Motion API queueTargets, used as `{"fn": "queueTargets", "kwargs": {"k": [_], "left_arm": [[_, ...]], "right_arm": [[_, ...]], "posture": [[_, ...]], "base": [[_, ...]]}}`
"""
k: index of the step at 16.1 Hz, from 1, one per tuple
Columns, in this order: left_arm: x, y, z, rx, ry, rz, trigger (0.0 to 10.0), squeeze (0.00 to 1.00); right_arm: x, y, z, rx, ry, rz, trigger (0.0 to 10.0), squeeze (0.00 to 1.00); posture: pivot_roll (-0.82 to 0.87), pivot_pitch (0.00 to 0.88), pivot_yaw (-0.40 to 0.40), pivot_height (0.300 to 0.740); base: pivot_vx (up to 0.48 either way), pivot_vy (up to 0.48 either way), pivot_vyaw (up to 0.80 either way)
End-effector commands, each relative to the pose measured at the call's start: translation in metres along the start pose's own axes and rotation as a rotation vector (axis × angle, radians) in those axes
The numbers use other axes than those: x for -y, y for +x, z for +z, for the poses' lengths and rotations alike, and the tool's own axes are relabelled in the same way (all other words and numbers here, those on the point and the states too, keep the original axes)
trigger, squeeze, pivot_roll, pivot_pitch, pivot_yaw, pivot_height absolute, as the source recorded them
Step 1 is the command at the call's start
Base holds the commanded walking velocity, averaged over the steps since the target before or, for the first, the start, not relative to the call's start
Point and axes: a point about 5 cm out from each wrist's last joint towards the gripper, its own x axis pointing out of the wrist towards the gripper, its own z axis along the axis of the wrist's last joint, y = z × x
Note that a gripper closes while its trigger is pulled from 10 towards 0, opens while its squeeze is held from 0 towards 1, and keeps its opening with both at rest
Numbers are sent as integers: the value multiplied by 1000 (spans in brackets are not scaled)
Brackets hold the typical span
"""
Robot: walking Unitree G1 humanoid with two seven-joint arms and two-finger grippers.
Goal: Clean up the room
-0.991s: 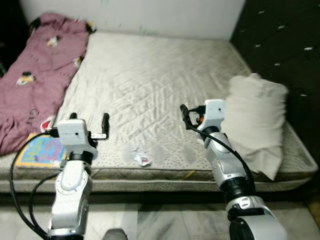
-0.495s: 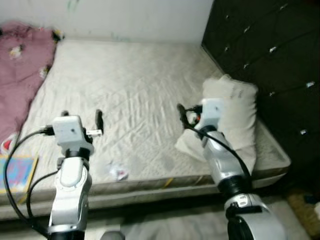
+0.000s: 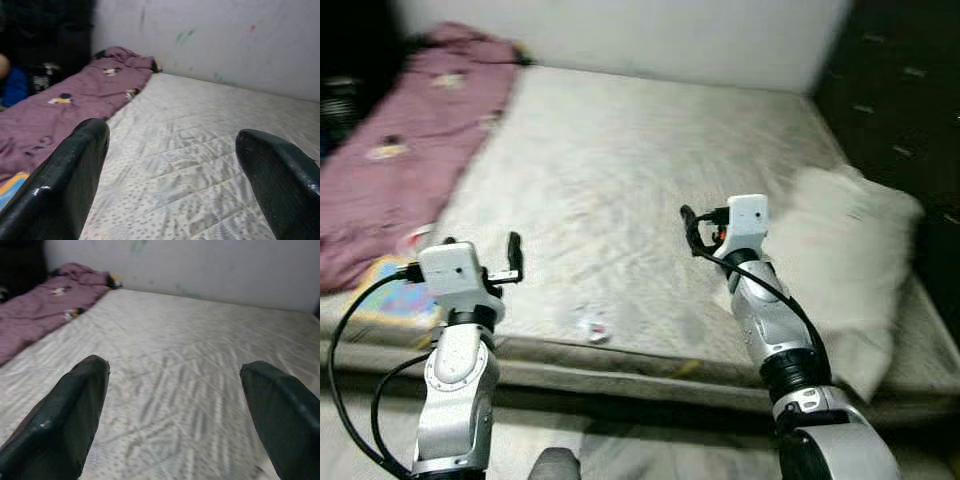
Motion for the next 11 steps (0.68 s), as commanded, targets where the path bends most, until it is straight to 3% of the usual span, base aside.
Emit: {"fn": "queueTargets", "kwargs": {"k": [1,11], "left_arm": [[3,2,1,-6,-7,-22,10000,0],[4,3,1,0,-103,-21,10000,0]], "right_arm": [[7,0,1,1,11,-22,10000,0],[7,1,0,-11,2,-13,10000,0]], "posture": [[145,0,-75,740],[150,0,-90,740]], "base": [[0,0,0],[0,461,0]]}}
